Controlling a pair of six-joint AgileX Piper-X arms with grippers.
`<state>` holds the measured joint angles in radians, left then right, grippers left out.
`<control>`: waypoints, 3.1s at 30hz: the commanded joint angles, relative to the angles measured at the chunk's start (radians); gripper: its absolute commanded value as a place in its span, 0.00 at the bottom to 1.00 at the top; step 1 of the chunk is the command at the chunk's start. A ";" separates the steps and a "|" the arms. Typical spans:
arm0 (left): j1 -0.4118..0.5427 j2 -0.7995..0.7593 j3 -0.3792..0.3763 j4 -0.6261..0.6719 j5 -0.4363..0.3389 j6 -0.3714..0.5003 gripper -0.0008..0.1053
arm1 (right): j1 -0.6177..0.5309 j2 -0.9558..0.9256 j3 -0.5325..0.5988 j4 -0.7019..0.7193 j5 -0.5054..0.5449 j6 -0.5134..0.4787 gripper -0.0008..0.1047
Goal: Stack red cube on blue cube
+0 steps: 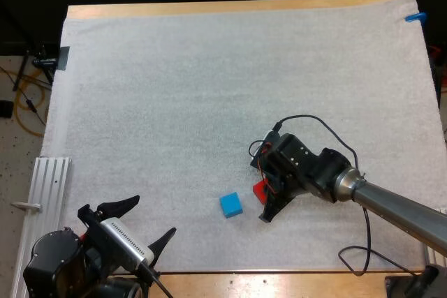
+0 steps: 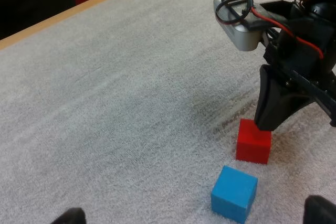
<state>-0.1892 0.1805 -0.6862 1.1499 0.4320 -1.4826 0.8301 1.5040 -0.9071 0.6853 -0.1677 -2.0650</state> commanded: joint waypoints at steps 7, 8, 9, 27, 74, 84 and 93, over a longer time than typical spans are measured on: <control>-0.005 0.002 -0.006 -0.003 0.007 0.006 0.73 | 0.002 -0.005 -0.009 -0.006 0.016 0.001 0.01; -0.005 0.002 -0.006 -0.003 0.007 0.006 0.73 | 0.002 -0.005 -0.009 -0.006 0.016 0.001 0.01; -0.005 0.002 -0.006 -0.003 0.007 0.006 0.73 | 0.002 -0.005 -0.009 -0.006 0.016 0.001 0.01; -0.005 0.002 0.013 -0.003 0.007 0.006 0.73 | 0.002 -0.005 -0.086 0.098 0.083 0.027 0.69; -0.005 0.002 0.020 -0.003 0.007 -0.002 0.73 | 0.002 0.068 -0.235 0.191 0.097 -0.020 0.12; -0.005 0.002 0.020 -0.003 0.007 -0.002 0.73 | 0.124 0.056 -0.257 0.221 0.099 -0.261 0.12; -0.005 0.002 0.020 -0.003 0.007 -0.002 0.73 | 0.201 0.080 -0.254 0.127 0.095 -0.350 0.12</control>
<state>-0.1892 0.1805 -0.6659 1.1499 0.4320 -1.4826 1.0314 1.5796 -1.1579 0.8211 -0.0622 -2.3932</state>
